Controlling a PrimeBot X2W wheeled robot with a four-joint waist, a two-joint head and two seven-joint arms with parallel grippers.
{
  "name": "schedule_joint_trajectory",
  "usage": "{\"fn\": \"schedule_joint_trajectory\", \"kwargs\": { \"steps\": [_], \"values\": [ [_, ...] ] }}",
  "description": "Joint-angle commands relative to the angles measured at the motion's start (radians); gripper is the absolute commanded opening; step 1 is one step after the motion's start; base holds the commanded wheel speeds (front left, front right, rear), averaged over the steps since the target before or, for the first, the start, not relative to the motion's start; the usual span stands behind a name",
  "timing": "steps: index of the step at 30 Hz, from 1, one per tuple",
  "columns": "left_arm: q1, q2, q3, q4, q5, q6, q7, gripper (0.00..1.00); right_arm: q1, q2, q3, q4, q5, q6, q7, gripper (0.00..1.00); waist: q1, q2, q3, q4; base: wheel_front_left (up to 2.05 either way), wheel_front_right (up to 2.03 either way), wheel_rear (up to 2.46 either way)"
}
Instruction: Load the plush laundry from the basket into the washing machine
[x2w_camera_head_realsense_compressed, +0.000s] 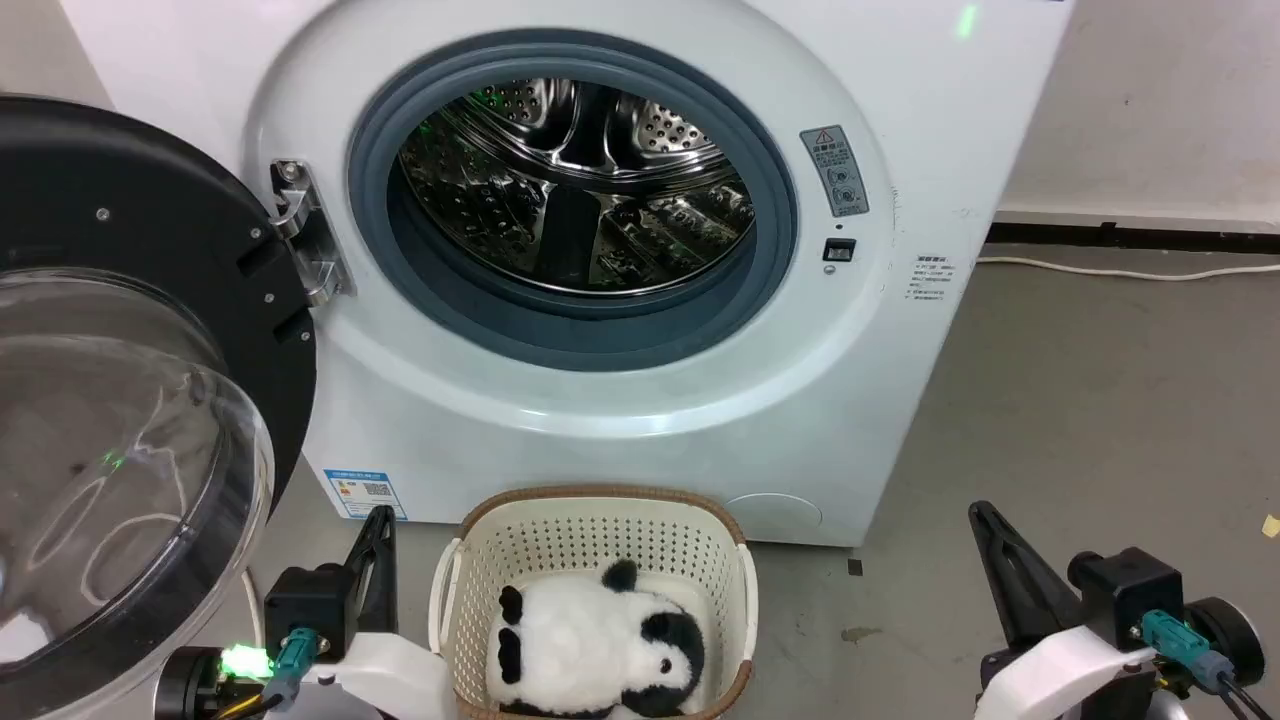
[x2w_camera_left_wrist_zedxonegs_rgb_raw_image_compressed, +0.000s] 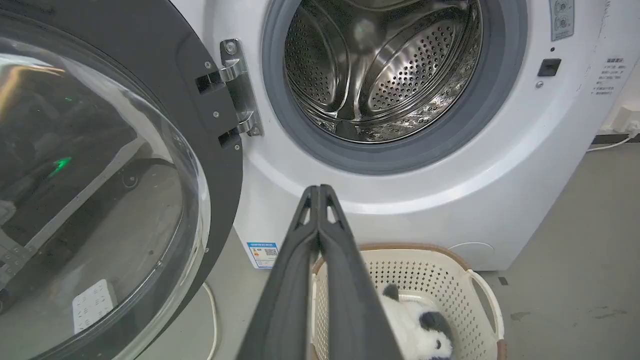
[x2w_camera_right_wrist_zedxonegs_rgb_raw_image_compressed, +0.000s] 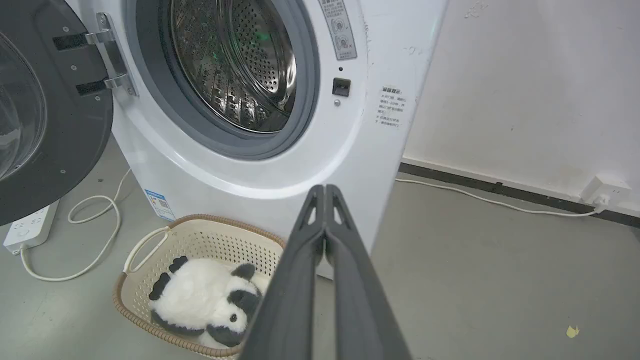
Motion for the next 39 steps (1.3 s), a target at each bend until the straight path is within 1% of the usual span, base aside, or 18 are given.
{"fn": "schedule_joint_trajectory", "kwargs": {
  "steps": [1, 29, 30, 39],
  "values": [
    [-0.015, 0.000, 0.000, -0.004, 0.002, -0.005, 0.000, 0.00, -0.012, 0.000, -0.001, -0.005, -0.007, -0.001, 0.000, 0.00, 0.0000, 0.0000, 0.000, 0.000, 0.00, 0.00, 0.00],
    [-0.015, 0.000, 0.000, -0.004, 0.002, -0.005, 0.000, 0.00, -0.012, 0.000, -0.001, -0.005, -0.007, -0.001, 0.000, 0.00, 0.0000, 0.0000, 0.000, 0.000, 0.00, 0.00, 0.00],
    [0.000, 0.000, 0.000, 0.000, 0.000, 0.000, -0.001, 1.00, 0.000, 0.000, 0.000, 0.000, 0.001, 0.000, 0.000, 1.00, 0.0000, 0.0000, 0.000, 0.000, 0.00, 0.00, 0.00],
    [0.001, 0.000, -0.008, 0.000, -0.002, 0.004, -0.009, 1.00, 0.003, 0.000, -0.002, 0.004, 0.010, 0.000, -0.009, 1.00, 0.0000, 0.0000, 0.000, -0.001, 0.00, 0.00, 0.00]
  ]
}}
